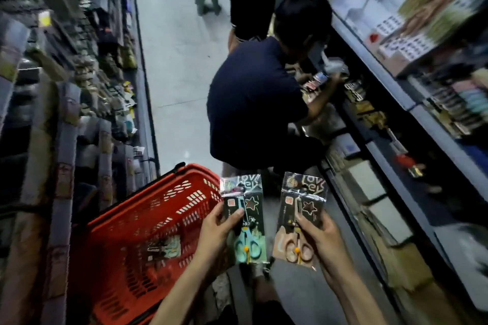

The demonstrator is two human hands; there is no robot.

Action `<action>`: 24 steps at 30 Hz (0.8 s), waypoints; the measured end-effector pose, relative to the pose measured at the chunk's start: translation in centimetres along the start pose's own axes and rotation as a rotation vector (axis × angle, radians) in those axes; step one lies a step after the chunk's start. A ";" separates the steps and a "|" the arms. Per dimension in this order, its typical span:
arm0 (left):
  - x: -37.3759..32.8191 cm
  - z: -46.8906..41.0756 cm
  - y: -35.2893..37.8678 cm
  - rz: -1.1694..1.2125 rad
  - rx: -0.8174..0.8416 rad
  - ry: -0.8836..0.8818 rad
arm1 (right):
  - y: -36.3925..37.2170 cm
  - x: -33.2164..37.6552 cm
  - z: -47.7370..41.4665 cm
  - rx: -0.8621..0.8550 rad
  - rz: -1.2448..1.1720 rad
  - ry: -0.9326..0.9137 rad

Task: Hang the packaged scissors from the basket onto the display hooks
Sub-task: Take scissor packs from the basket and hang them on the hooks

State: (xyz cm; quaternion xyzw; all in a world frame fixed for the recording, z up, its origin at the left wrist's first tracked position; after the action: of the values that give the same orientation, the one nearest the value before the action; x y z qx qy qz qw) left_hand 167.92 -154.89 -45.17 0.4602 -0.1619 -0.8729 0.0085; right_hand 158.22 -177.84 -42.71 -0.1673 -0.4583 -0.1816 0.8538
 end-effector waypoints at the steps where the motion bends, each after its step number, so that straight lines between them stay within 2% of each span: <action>1: -0.3 0.6 1.1 -0.063 0.024 0.022 | -1.1 -0.7 0.8 -0.035 -0.011 0.008; 5: 2.1 2.5 6.3 -0.219 0.196 -0.007 | -7.0 -3.9 5.3 -0.223 -0.143 0.064; 11: 6.3 6.7 13.9 -0.271 0.362 -0.072 | -15.3 -8.9 12.7 -0.499 -0.337 0.102; 16: 10.9 12.0 21.4 -0.288 0.484 -0.171 | -21.7 -12.0 19.1 -0.643 -0.246 0.005; 24: 22.4 25.0 33.8 -0.327 0.711 -0.339 | -34.7 -19.2 33.9 -0.935 -0.121 -0.097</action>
State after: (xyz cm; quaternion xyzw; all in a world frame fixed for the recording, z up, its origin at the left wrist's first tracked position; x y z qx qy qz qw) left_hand 130.28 -183.73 -40.17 0.3042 -0.3768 -0.8159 -0.3159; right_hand 107.74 -189.99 -36.99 -0.5152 -0.3758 -0.4096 0.6523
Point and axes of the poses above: each hand's wrist, its own z-axis away from the middle knuckle, its own y-axis out of the palm, x = y × z, the point moved 8 cm from there along -z, towards the middle knuckle, and after that the axes turned 9 degrees about z, right-handed, at the moved point
